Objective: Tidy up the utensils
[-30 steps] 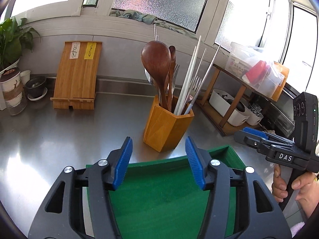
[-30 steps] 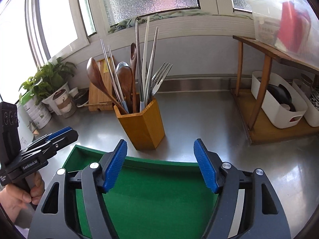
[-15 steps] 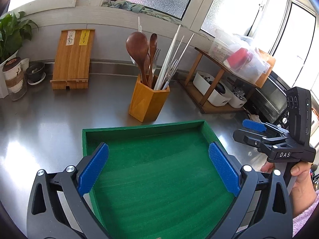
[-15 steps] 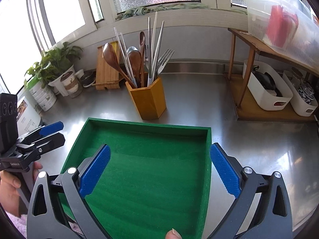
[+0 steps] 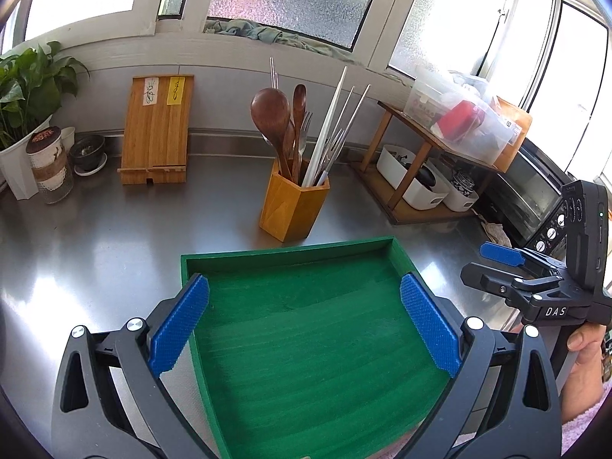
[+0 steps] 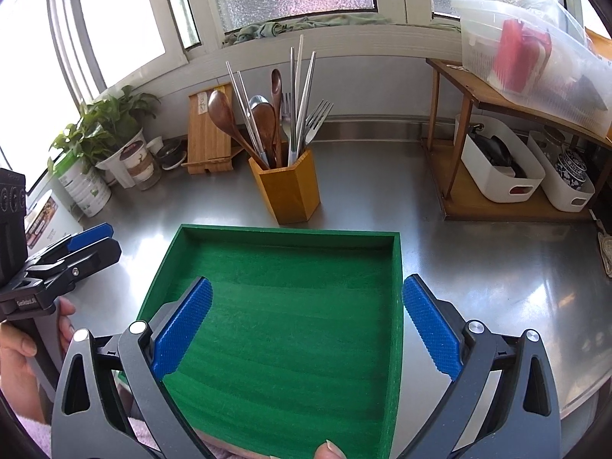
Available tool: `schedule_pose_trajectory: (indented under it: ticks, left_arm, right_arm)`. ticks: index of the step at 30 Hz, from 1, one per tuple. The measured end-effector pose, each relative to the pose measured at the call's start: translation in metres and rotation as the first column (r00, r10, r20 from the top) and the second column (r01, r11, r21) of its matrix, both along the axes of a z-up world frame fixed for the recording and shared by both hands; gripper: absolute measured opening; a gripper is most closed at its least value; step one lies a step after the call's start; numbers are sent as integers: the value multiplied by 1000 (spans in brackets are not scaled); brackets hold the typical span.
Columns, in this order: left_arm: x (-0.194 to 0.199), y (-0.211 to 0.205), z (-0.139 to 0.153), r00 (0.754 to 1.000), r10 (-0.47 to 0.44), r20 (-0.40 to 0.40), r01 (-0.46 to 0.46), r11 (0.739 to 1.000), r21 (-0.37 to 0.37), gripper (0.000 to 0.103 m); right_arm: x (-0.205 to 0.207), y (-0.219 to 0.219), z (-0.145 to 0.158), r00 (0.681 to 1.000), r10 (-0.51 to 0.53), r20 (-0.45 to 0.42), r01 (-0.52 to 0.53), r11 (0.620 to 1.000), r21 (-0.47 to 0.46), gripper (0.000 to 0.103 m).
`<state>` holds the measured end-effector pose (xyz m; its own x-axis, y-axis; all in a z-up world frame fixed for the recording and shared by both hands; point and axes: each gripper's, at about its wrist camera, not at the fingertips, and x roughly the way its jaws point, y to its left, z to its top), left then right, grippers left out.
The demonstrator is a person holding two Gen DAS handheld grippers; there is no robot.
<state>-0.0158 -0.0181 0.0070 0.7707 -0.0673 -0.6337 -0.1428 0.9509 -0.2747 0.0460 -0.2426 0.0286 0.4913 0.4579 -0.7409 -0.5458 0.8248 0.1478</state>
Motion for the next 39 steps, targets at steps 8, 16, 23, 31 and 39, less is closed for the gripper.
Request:
schedule_pose_trajectory:
  ticks: [8,16,23,31,39]
  left_arm:
    - [0,-4,2,1000,-4,-6,4,1000,10,95]
    - [2,-5,2,1000,6,-13,-6,1000,28,95]
    - [3,-8,2,1000,18,-20,-16,998,57,95]
    - [4,-8,1,999,27,-30,-25,998,60,95]
    - [5,-8,0,999,28,-35,-26,998,64,95]
  right_arm:
    - [-3,5,1,1000,5,5,-5,1000,-2,100]
    - [-4,4,2,1000,0,9,0,1000,-1,99]
    - [-3,4,2,1000,0,9,0,1000,-3,99]
    - [-3,5,1,1000,1,-1,-1,1000,4,100]
    - [-4,8,0,1000,6,-2,-6,1000,-1,99]
